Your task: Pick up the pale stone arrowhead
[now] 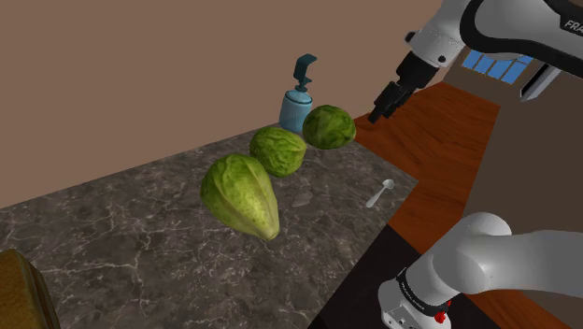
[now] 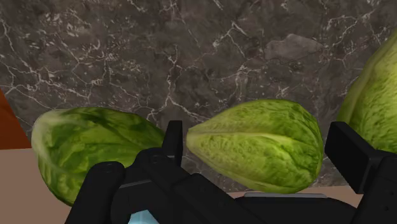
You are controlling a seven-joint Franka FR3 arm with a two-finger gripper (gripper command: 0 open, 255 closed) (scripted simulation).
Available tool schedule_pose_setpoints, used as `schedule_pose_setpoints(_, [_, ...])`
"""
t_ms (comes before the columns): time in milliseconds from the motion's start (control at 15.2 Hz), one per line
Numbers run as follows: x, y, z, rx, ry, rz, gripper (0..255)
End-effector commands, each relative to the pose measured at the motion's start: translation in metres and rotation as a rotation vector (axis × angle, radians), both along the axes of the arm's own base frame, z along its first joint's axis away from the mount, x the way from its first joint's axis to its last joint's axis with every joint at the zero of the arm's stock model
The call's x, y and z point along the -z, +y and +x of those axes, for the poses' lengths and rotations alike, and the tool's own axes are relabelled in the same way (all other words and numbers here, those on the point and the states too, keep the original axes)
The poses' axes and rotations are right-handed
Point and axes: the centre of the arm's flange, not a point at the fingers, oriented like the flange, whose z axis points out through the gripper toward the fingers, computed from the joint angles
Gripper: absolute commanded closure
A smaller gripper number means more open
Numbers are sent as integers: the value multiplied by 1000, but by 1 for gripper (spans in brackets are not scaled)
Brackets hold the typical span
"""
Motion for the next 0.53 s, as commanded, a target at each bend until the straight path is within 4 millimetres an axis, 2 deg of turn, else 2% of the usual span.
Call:
schedule_pose_setpoints(0, [0, 0, 0, 0, 0, 0, 0])
schedule_pose_setpoints(462, [73, 51, 32, -252, 13, -49, 0])
